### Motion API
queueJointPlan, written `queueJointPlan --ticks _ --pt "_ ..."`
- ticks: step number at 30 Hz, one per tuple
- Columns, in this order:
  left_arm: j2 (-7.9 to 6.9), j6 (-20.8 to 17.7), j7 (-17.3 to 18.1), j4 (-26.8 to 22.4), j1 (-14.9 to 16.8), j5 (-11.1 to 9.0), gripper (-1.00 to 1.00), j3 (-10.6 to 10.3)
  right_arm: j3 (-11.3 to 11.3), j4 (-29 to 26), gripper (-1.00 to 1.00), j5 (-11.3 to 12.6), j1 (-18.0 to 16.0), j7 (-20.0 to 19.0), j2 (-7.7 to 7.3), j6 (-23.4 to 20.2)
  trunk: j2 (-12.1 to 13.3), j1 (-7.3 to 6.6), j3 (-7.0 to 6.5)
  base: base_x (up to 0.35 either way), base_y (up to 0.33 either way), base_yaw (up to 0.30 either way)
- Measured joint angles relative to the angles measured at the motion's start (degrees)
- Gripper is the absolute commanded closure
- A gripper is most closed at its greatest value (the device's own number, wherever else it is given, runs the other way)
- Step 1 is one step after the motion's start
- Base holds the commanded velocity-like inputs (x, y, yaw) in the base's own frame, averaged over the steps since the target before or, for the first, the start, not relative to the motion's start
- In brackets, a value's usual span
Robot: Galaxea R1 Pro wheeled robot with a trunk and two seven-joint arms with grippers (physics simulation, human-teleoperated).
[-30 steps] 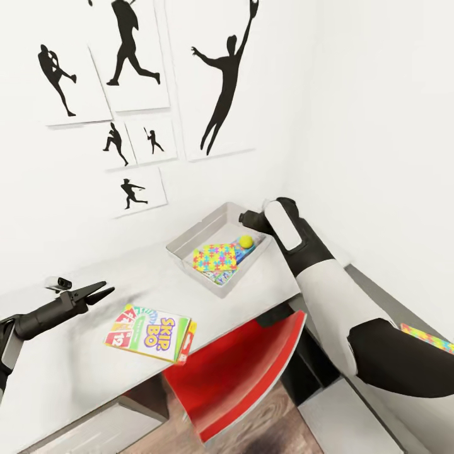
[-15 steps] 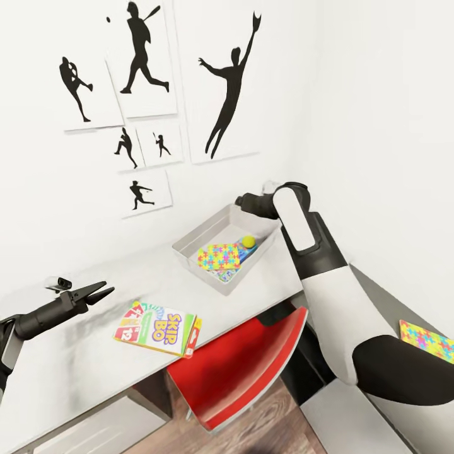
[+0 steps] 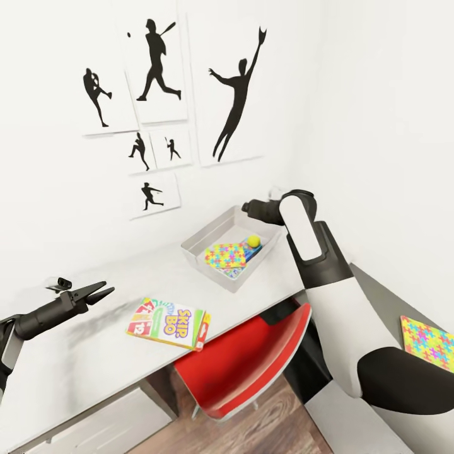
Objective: Put all the toys in the child's room - the three board games (two on the bed and one on the table), the two jigsaw puzzles on the table, and the tennis ball on the table - inside the toy box on the table in the child's room.
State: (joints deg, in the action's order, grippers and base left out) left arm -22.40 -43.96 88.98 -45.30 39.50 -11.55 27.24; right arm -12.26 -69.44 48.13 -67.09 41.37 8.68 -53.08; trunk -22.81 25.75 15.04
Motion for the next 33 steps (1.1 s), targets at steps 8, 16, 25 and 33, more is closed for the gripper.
queueJointPlan --ticks 8,16,25,33 --pt "0.00 0.00 -0.04 0.04 0.01 0.01 -1.00 0.00 0.09 0.20 -1.00 0.02 0.09 0.08 -1.25 0.00 0.00 0.00 -0.68 -0.020 0.026 -0.085" --pt "0.01 0.00 -0.07 0.02 0.01 0.01 -1.00 0.00 0.12 0.28 -1.00 0.33 0.10 0.03 -3.46 0.13 0.00 0.00 -1.23 -0.049 0.081 -0.181" --pt "0.01 0.09 -0.03 0.07 0.00 -0.01 -1.00 -0.02 0.02 0.50 -1.00 0.43 0.18 -0.09 -3.65 0.25 0.00 0.00 -1.38 -0.006 -0.124 -0.163" --pt "-0.09 0.06 0.25 0.04 0.01 0.04 -1.00 0.01 0.01 0.62 -1.00 0.48 0.20 -0.13 -3.70 0.61 0.01 0.00 -1.39 0.000 0.052 -0.277"
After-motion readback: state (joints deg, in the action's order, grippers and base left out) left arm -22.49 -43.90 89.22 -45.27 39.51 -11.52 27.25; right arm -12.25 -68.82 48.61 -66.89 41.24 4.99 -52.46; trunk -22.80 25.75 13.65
